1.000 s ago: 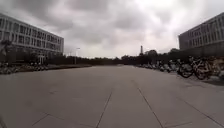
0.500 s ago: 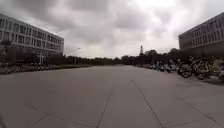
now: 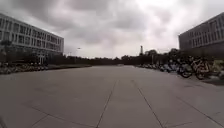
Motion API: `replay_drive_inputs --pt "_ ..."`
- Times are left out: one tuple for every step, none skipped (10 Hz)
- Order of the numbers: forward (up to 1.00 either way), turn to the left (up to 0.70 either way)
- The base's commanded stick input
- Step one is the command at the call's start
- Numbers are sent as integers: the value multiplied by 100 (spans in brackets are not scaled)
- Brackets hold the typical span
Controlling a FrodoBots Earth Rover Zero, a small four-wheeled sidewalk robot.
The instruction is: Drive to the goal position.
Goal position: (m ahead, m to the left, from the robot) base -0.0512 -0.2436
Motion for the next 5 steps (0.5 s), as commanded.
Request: replay_drive_inputs --pt "5 0" --pt "5 0" --pt "5 0" --pt "5 0" --pt "5 0"
